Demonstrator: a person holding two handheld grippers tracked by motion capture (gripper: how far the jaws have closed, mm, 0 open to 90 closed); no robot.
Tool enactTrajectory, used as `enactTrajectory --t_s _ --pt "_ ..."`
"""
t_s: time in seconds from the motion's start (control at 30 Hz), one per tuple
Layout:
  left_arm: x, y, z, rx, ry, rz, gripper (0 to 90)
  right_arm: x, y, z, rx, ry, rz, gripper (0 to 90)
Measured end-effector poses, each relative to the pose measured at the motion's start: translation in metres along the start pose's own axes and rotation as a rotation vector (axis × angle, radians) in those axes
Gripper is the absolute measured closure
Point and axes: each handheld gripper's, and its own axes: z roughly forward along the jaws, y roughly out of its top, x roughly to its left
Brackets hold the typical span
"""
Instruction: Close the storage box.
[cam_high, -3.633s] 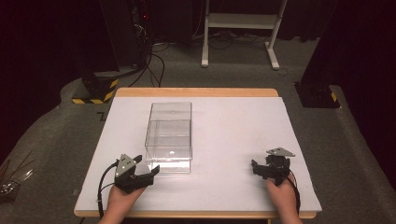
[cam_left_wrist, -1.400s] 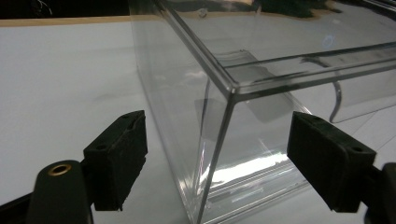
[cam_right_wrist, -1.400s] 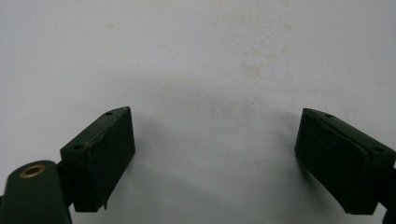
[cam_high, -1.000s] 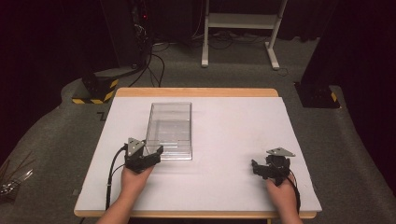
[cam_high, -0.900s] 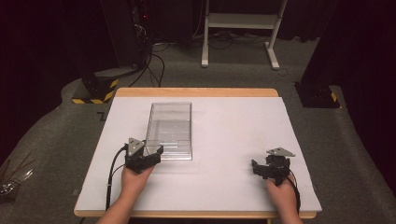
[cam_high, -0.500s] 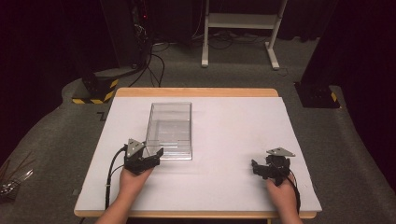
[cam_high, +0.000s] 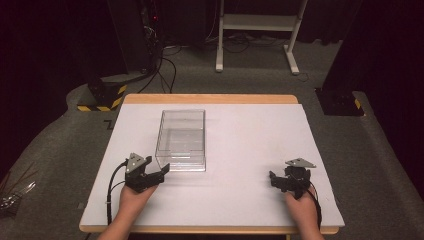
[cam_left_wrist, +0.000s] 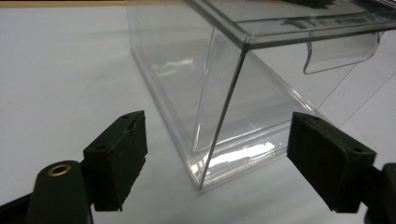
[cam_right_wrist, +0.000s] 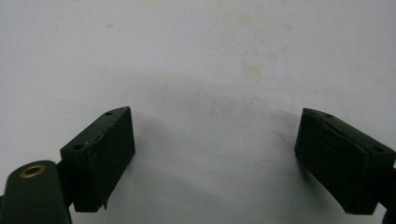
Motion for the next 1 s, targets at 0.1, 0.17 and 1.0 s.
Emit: enactTrajectory --t_s 0.1,0.17,1.0 --pt "0.006 -0.004 -0.006 0.015 0.004 0.002 20.6 0.000 0.000 0.000 0.001 0.000 0.002 12.0" --pt "0.011 -0.007 -0.009 0.028 0.012 0.010 20.8 0.000 0.000 0.000 0.001 0.000 0.002 12.0" --pt "0.032 -0.035 -0.020 0.243 0.093 0.102 17.6 0.000 0.000 0.000 0.000 -0.001 0.002 12.1"
